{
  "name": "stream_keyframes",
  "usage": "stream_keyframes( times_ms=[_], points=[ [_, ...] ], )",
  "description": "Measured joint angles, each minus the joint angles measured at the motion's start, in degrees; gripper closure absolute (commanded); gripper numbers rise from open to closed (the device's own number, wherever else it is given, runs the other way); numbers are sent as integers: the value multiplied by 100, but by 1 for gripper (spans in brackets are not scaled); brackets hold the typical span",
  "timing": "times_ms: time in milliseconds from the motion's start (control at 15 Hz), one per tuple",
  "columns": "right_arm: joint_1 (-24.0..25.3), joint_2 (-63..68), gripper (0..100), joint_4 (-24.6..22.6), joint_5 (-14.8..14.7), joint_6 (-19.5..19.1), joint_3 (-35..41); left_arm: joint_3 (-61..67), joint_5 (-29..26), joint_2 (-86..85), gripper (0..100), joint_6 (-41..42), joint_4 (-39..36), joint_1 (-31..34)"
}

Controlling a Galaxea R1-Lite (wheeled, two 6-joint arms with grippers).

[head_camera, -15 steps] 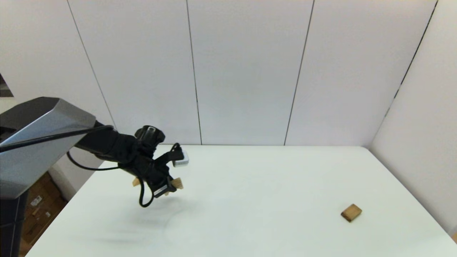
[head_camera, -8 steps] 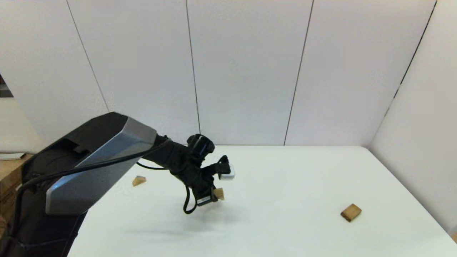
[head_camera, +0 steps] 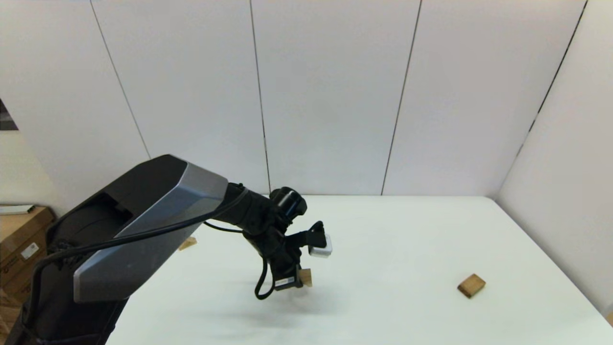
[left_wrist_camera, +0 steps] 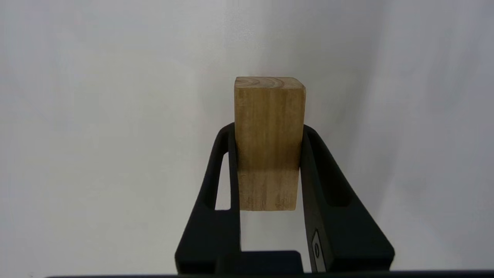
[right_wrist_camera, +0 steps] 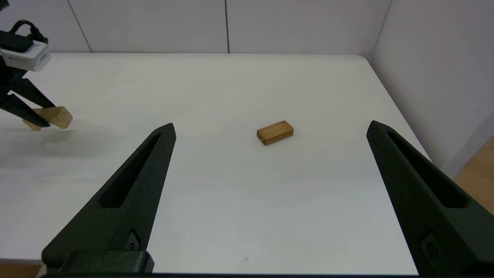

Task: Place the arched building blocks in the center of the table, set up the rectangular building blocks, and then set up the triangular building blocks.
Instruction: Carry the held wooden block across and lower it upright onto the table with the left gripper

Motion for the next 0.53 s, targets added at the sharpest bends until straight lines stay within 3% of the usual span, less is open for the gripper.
stream_keyframes(
  times_ms=[533],
  points=[
    [0, 0, 0, -2, 0, 0, 0, 102, 5, 11, 100, 160, 11, 9]
  ],
)
